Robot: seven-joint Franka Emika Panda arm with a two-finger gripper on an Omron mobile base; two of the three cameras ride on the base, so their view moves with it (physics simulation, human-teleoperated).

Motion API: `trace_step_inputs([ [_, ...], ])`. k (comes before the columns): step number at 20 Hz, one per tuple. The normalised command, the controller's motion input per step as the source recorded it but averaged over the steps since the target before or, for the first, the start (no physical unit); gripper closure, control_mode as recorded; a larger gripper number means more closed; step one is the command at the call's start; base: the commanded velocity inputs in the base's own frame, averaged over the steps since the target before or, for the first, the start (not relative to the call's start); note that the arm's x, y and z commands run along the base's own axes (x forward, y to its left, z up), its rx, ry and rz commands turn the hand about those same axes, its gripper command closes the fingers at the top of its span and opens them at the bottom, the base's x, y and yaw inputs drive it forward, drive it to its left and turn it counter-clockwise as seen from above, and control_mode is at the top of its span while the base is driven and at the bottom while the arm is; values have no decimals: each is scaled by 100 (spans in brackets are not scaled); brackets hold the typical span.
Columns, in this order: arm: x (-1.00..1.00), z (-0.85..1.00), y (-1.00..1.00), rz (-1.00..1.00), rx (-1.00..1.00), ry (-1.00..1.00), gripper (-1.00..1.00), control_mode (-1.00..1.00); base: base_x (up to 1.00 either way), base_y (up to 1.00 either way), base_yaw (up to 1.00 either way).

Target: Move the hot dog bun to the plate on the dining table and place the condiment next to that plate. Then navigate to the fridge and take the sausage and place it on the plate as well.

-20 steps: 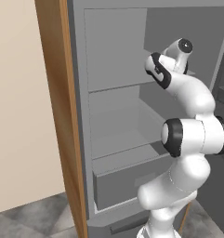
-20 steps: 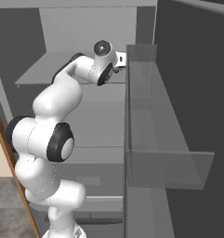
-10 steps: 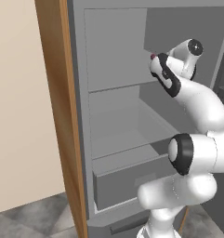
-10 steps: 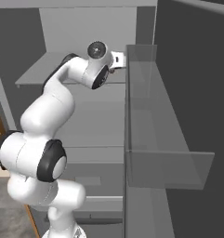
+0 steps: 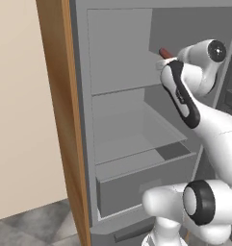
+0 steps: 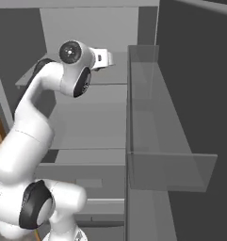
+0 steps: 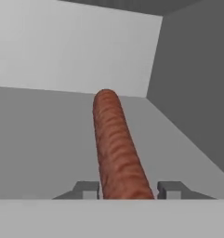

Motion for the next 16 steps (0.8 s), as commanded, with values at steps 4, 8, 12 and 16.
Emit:
trace_step_inputs([
  [4,-100,13,46,0,0,4,100,-100,0,0,0],
  [8,-100,-11,53,0,0,10,100,-100,0,0,0],
  [12,-100,-12,34,-1,0,22,100,-100,0,0,0],
  [16,-100,-38,3,-3,2,34,100,-100,0,0,0],
])
